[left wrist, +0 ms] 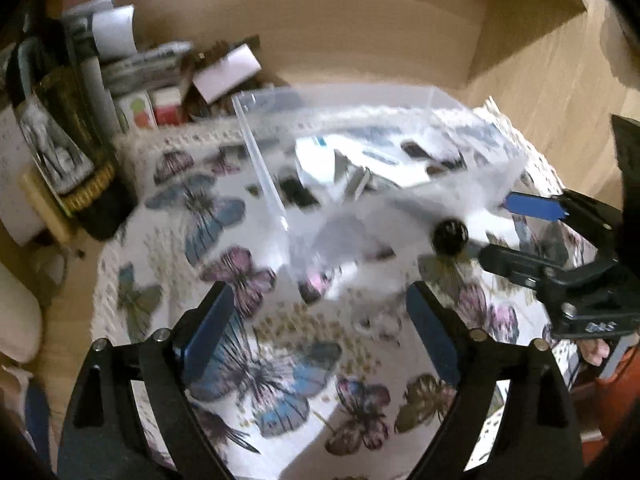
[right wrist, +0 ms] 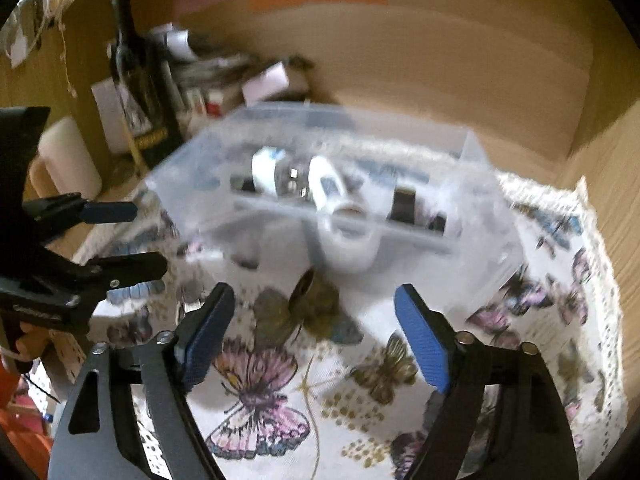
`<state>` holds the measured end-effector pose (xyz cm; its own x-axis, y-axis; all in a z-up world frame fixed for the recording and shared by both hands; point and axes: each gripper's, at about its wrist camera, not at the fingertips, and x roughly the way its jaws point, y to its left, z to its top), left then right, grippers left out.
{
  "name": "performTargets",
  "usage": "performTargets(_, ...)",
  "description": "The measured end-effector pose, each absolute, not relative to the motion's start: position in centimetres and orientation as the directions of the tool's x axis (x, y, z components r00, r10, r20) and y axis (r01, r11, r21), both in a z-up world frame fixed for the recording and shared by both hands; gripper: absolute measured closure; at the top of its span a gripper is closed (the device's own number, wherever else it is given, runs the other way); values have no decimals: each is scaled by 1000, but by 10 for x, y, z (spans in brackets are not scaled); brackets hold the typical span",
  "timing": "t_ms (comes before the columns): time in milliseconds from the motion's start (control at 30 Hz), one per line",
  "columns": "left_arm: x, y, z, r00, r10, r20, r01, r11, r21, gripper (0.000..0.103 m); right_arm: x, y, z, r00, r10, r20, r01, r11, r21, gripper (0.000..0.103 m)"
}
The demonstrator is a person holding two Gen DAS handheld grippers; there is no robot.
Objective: Organize rigid objects
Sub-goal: 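Grasp the dark metal cone with the right tool while the left tool grasps the keys, then carry the keys into the box with the left tool while the right tool releases the cone inside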
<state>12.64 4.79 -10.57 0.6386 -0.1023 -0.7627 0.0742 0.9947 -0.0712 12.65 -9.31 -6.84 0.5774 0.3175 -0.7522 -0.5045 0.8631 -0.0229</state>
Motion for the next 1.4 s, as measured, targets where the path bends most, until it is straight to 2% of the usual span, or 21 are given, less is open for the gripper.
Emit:
performTargets(200,120,29,-123,588,-123,-799,138,989,-51,14,142,-83,-85,490,313,-814,-523,852,13,40)
performTargets(267,120,22,-129,572,-131,-810,159,986,-47,14,148,-80,-89,472,308,-826,-527,850,16,42)
performTargets(367,123,12,-138,541,-131,-831,190,981,-31,26,160,-76,-97,446,279,-851,-507,862,17,48)
performTargets(467,126,3,-141,549,-107,-829,199,980,5,30,165,-75,-99,452,266,-852,-495,869,9,57)
performTargets(500,127,2,-141,549,-110,-828,202,979,4,34,164,-76,-99,456,265,-850,-494,870,7,67)
performTargets(533,128,1,-140,552,-116,-826,204,979,-1,39,162,-78,-99,459,265,-848,-492,870,5,69)
performTargets(667,131,-6,-141,573,-119,-811,220,975,13,58,155,-84,-95,479,279,-832,-486,874,14,70)
performTargets(733,130,-10,-140,580,-125,-805,236,971,19,71,150,-88,-91,492,285,-823,-481,877,16,70)
performTargets(767,130,-12,-140,584,-123,-802,240,970,26,73,146,-90,-88,500,284,-818,-478,878,13,70)
performTargets(800,129,-13,-140,588,-123,-799,244,969,31,82,143,-93,-86,508,288,-812,-475,880,15,70)
performTargets(933,125,-15,-138,601,-103,-793,238,970,54,84,133,-100,-78,531,297,-793,-466,884,19,70)
performTargets(1100,120,-9,-134,607,-106,-787,195,981,18,86,124,-110,-68,555,314,-771,-460,888,31,70)
performTargets(1400,96,2,-101,694,-79,-716,141,990,27,86,109,-116,-46,612,336,-716,-460,888,24,70)
